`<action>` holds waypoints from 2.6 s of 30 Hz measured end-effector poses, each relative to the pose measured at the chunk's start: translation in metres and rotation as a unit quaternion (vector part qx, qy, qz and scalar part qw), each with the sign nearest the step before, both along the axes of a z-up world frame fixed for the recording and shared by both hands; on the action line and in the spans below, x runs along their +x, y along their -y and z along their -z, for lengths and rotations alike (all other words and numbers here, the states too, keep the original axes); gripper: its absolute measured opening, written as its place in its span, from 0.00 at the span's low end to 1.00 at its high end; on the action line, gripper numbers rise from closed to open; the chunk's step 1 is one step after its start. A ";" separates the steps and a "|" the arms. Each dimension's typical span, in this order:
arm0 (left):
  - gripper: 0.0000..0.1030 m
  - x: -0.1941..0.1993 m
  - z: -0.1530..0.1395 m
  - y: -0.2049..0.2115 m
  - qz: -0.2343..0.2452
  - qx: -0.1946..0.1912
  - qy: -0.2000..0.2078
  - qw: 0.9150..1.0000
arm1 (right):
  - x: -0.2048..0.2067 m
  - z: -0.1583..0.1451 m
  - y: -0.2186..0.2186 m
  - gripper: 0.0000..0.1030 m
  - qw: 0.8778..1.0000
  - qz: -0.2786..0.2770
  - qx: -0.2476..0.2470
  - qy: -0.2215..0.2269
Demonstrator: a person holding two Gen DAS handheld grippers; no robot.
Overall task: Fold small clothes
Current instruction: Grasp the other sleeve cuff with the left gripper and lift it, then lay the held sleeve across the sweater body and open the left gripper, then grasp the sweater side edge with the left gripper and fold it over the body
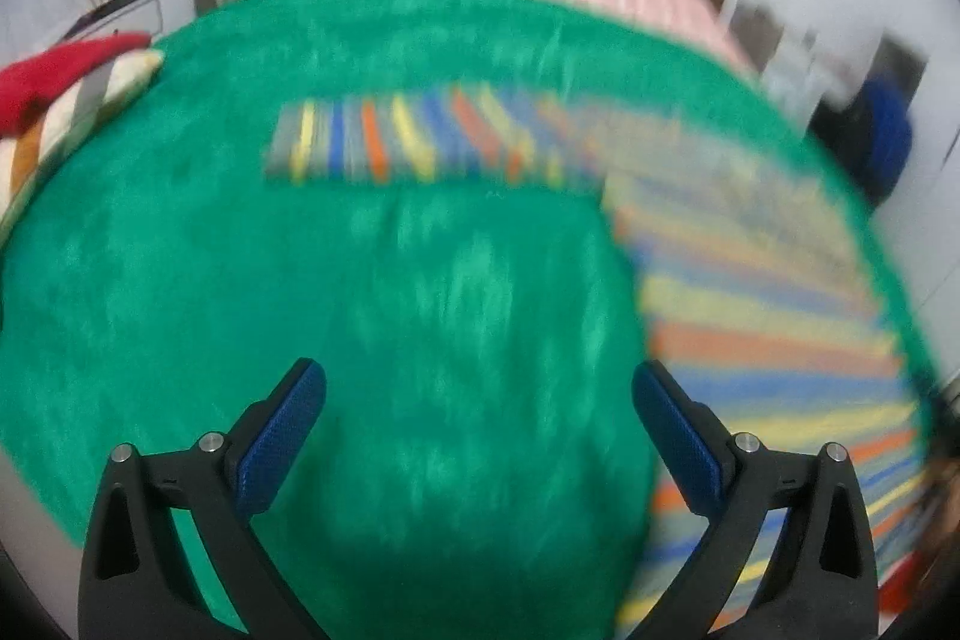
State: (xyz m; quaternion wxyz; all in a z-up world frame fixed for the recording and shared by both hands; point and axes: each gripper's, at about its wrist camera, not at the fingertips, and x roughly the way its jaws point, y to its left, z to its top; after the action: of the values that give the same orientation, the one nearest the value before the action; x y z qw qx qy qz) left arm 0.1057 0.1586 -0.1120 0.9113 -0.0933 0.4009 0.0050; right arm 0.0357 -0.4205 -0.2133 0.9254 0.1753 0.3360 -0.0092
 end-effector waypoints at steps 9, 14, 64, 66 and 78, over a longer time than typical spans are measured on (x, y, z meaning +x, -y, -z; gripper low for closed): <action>0.98 0.136 -0.011 -0.133 -0.127 -0.047 -0.057 0.989 | 0.000 0.000 0.000 0.87 1.000 -0.002 0.003 0.003; 0.69 0.171 0.038 -0.159 -0.160 -0.125 -0.137 0.969 | 0.001 0.000 0.000 0.87 1.000 -0.003 0.003 0.003; 0.20 0.188 0.056 0.089 0.067 -0.033 -0.120 0.990 | 0.003 0.001 -0.002 0.89 1.000 -0.006 0.000 0.001; 0.27 0.181 0.056 0.082 0.049 -0.040 -0.113 0.992 | 0.003 0.001 -0.002 0.89 1.000 -0.006 0.000 0.002; 0.87 0.080 0.025 0.033 0.002 0.042 -0.034 0.999 | 0.002 0.001 -0.002 0.90 1.000 -0.005 -0.001 0.003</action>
State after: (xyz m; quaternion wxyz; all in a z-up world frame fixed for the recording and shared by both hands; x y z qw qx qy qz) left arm 0.1860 0.1260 -0.1366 0.9002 -0.0541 0.4315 0.0231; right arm 0.0382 -0.4181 -0.2139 0.9265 0.1728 0.3342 -0.0049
